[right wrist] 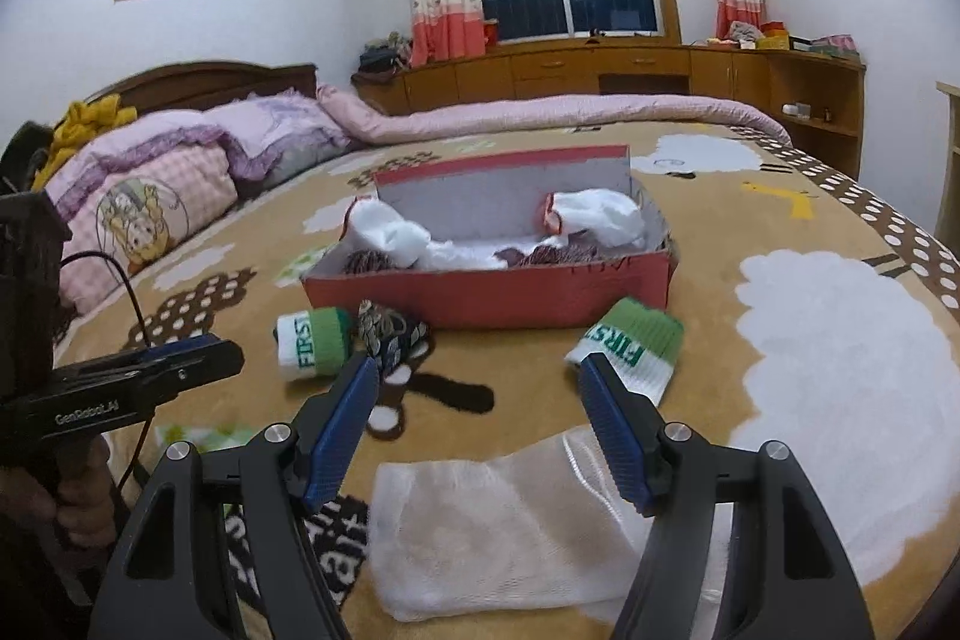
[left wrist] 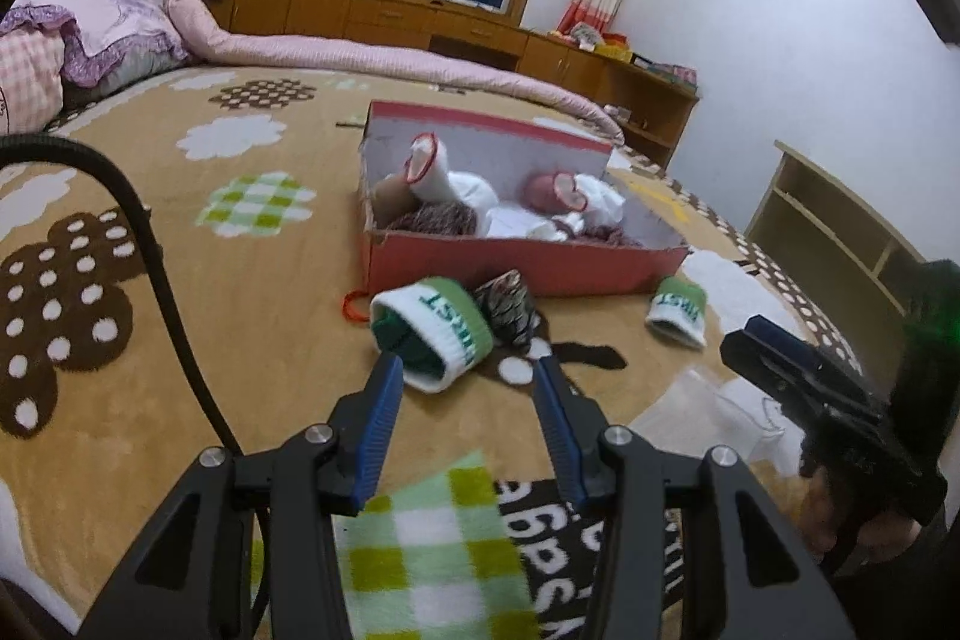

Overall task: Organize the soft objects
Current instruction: 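Withdraw both tools toward the green-and-white 'FIRST' socks, then grasp a green 'FIRST' sock with the left tool while the right grasps another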

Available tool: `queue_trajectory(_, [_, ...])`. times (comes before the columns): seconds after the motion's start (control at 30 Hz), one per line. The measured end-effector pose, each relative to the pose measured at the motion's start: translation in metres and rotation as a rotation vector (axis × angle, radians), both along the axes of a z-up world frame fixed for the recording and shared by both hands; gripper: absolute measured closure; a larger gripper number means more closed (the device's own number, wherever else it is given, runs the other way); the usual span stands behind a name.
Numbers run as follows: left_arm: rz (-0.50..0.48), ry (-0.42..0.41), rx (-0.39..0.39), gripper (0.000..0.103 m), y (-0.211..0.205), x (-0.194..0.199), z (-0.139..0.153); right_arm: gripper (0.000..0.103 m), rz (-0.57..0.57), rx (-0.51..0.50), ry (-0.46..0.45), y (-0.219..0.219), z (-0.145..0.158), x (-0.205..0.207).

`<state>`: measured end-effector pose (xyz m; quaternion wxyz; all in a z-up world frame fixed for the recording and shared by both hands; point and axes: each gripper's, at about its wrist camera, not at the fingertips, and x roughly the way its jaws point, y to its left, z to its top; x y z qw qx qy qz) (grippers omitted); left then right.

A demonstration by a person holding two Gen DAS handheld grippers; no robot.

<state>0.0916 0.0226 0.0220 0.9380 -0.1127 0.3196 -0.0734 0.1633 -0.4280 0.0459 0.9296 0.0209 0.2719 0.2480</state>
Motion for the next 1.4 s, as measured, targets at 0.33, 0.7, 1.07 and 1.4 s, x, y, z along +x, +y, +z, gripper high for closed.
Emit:
queue_trajectory(0.33, [0.033, 0.184, 0.051, 0.056, -0.001, 0.029, -0.047, 0.032, 0.033, -0.142, 0.232, 0.022, -0.045, 0.027])
queue_trajectory(0.7, [0.028, 0.158, 0.109, 0.054, -0.010, 0.027, -0.045, 0.032, 0.025, -0.193, 0.207, 0.024, -0.049, 0.025])
queue_trajectory(1.07, [0.011, 0.099, -0.052, 0.054, 0.008, 0.032, -0.023, 0.032, -0.176, 0.004, 0.172, -0.033, -0.020, 0.050])
queue_trajectory(1.4, [-0.021, 0.137, -0.128, 0.091, 0.015, 0.069, -0.032, 0.031, -0.228, 0.040, 0.259, -0.039, -0.033, 0.067])
